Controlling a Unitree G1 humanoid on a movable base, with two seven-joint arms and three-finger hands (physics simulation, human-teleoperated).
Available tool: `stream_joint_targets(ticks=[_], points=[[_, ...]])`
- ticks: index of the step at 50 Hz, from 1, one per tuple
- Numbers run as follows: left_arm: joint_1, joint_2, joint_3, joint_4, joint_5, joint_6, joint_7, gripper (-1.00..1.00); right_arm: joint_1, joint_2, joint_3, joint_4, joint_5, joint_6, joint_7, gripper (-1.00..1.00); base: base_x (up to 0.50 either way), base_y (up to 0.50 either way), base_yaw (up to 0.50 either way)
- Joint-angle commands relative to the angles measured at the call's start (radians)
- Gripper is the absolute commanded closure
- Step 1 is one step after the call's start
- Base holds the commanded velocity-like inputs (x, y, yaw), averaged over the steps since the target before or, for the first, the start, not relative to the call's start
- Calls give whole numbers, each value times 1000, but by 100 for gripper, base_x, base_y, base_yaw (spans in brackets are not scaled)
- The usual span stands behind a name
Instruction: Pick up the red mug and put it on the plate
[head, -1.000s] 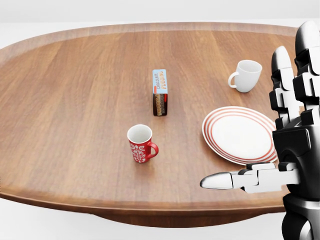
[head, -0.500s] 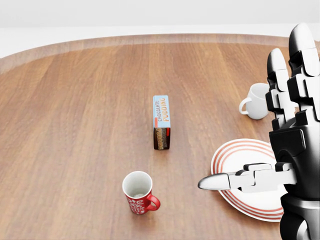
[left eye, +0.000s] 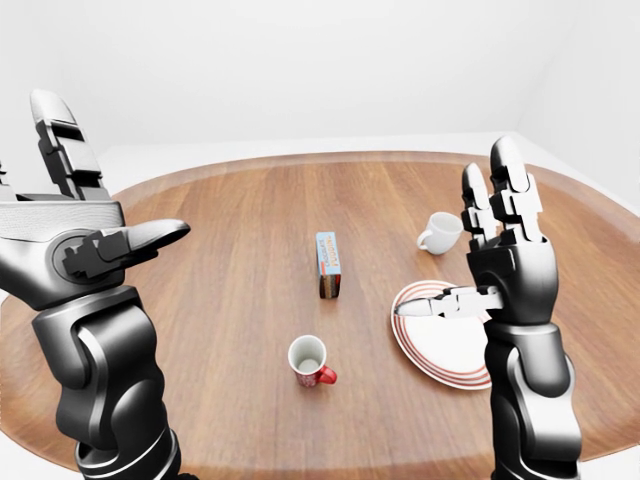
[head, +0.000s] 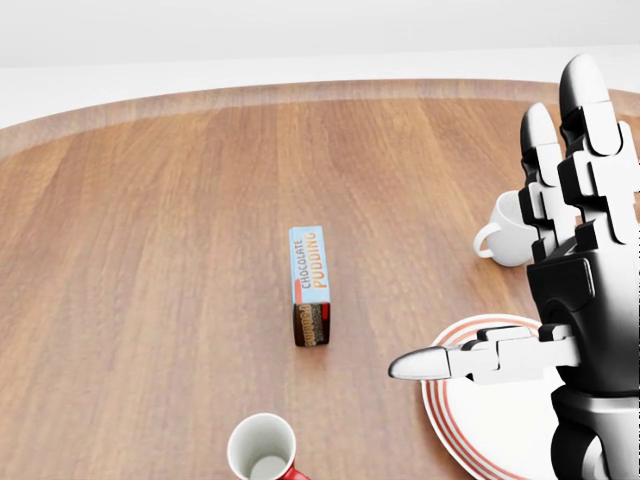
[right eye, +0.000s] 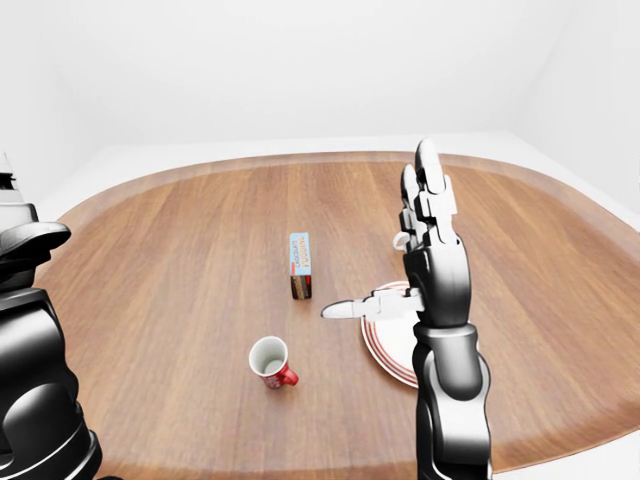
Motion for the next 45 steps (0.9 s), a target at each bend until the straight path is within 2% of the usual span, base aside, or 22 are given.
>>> stream_joint_targets(ticks=[1,4,9,13,19,23,28,32,33,38,45], points=[[3,4,6,1,-4,0,-1,-100,-6,2,11,17,-11,0,-4,-100,36,-2,0],[0,6,7,3,-7,0,2,-100,-9,5,18,32,-24,0,-20,-100,2,0,0],[8,3,6,-3,-6,0,0,-100,-38,-3,86,64,-158,0,-49,-100,0,0,0],[5,6,9,2,-6,0,-1,-100,-20,5,156,44,-215,0,4,-100,0,0,0],[5,2,3,-7,-5,0,4,-100,12,20,208,21,-274,0,68,-100,0,0,0],[-1,1,0,-12,-8,0,8,-100,23,34,217,25,-285,0,80,-100,0,0,0],[7,0,-1,-4,1,0,-1,-100,43,37,298,7,-309,0,130,-100,0,0,0],[6,-2,-2,-1,5,0,-4,-100,58,45,330,-4,-301,0,161,-100,0,0,0],[15,-3,4,-12,-1,0,-3,-100,-71,10,650,91,-515,0,302,-100,0,0,0],[1,7,11,-14,-15,0,9,-100,-52,93,658,123,-652,0,417,-100,0,0,0],[2,11,15,-11,-18,0,9,-100,-34,137,653,163,-724,0,479,-100,0,0,0]])
